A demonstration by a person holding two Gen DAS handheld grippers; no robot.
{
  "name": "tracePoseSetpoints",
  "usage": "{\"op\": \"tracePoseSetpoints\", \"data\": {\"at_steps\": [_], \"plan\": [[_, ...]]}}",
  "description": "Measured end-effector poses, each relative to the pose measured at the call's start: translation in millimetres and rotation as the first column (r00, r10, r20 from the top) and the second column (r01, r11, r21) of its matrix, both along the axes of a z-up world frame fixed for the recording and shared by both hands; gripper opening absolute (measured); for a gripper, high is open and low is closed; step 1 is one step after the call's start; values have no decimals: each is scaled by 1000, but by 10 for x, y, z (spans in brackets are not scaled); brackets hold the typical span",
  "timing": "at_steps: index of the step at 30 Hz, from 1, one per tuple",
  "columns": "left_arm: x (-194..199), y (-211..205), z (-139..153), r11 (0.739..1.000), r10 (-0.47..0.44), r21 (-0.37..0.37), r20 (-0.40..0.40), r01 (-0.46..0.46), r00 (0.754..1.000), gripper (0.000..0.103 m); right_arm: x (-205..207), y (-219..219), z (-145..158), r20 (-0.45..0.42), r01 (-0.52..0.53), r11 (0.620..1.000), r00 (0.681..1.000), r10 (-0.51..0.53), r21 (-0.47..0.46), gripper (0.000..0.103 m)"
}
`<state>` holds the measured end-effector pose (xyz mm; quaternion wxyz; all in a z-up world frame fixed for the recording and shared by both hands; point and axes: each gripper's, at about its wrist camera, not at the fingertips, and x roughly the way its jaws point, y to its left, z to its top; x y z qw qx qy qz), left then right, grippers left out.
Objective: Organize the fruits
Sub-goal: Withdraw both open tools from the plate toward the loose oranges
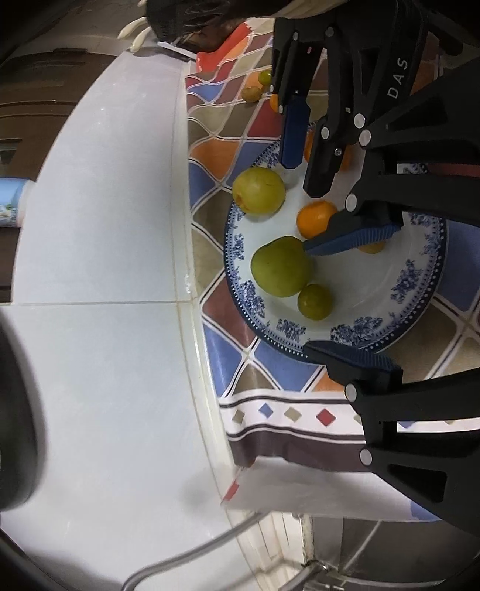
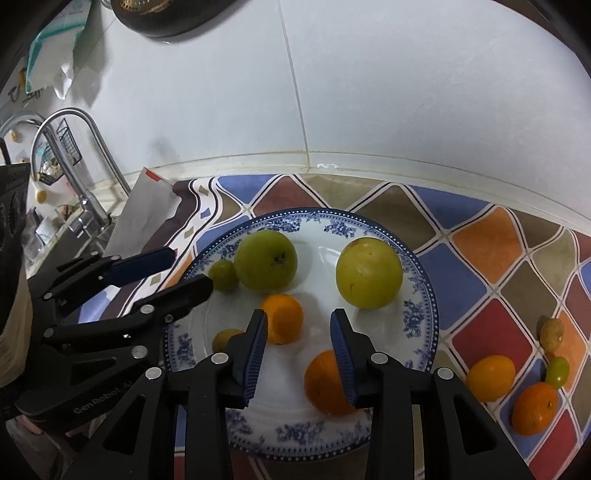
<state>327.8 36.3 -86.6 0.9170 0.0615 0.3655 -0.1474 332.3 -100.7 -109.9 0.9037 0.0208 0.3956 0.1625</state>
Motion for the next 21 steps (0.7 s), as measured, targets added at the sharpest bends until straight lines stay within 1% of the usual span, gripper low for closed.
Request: {"op": "tracePoseSetpoints", "data": {"at_steps": [4,5,6,7,10,12,13,15,21], "plan": [[-125,9,141,1000,27,-15,19,-27,999,58,-106,-43,81,13,7,1000,1000,-7,17,36],[-169,13,186,999,36,-16,28,-36,999,61,-137,-52,104,19,8,1000,1000,-8,20,38],[-205,13,224,999,44,-16,36,-43,998,63,-172,-63,131,26,11,1000,1000,-11,21,43],[-238,15,258,999,51,-17,43,-50,998,64,-202,-75,156,33,16,1000,999,-16,21,45],[-360,3,365,998,64,-18,65,-63,996,69,-331,-130,259,65,32,999,997,-33,19,49],[-464,-14,437,998,65,-18,94,-63,993,76,-416,-169,319,82,41,999,996,-42,17,53],[-522,-29,474,998,69,-12,111,-68,991,77,-462,-189,350,91,44,999,995,-45,17,54],[-619,-52,531,997,74,-3,137,-75,988,81,-552,-226,407,110,53,999,993,-53,8,59],[-903,-131,659,997,80,-8,174,-80,981,88,-841,-350,563,156,81,997,985,-80,-5,69]]}}
